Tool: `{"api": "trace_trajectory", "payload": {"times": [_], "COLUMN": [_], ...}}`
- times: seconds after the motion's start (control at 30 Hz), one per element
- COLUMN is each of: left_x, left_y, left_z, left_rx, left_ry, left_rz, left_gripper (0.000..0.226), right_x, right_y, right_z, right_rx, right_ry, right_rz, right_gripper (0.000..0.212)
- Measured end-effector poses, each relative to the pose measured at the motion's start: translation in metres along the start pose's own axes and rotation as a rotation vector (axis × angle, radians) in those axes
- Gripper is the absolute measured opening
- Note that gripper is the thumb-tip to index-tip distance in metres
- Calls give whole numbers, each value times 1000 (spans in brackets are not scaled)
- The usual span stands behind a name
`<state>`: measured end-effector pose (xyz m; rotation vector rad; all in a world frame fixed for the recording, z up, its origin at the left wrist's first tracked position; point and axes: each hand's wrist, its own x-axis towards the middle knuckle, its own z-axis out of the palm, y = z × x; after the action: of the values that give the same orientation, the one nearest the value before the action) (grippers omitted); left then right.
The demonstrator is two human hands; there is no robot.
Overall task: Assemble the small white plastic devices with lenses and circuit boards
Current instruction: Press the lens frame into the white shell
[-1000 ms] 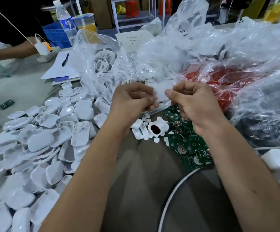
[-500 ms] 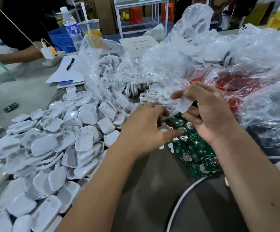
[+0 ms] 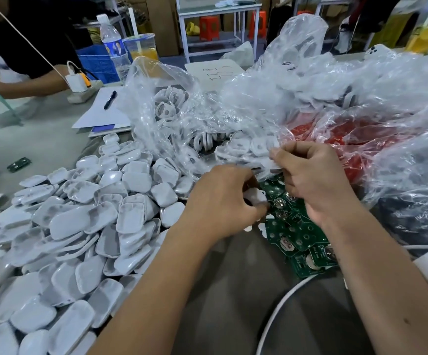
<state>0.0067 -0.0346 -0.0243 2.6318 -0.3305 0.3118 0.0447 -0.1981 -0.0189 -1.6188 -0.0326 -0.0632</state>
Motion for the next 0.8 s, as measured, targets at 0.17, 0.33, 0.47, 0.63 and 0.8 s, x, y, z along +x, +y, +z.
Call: {"api": "trace_trajectory", "payload": {"times": [0.17,0.33,0.47,0.63,0.8], "left_x": [2,2,3,3,2], "left_y": [-5,-6,-6,-6,-2], "left_z": [1,3,4,0,-1], "left_rx": [-101,-121,-135,-179,-184], "left_ry": [251,292,344,378,380], "left_rz": [-58,-54,-67,-70,-64], "left_gripper": [27,26,30,49,47], "right_x": [-1,-2,-1,-3,-1], "right_y": [1,3,5,1,3], "right_z": [2,1,0,3,1], "right_rx": [-300,-306,-476,-201,-181], "right_ry": [-23,-145,-26,-157,-167], "right_rz": [-67,-23,-82,-30,14], "right_gripper": [37,31,32,38,27]}}
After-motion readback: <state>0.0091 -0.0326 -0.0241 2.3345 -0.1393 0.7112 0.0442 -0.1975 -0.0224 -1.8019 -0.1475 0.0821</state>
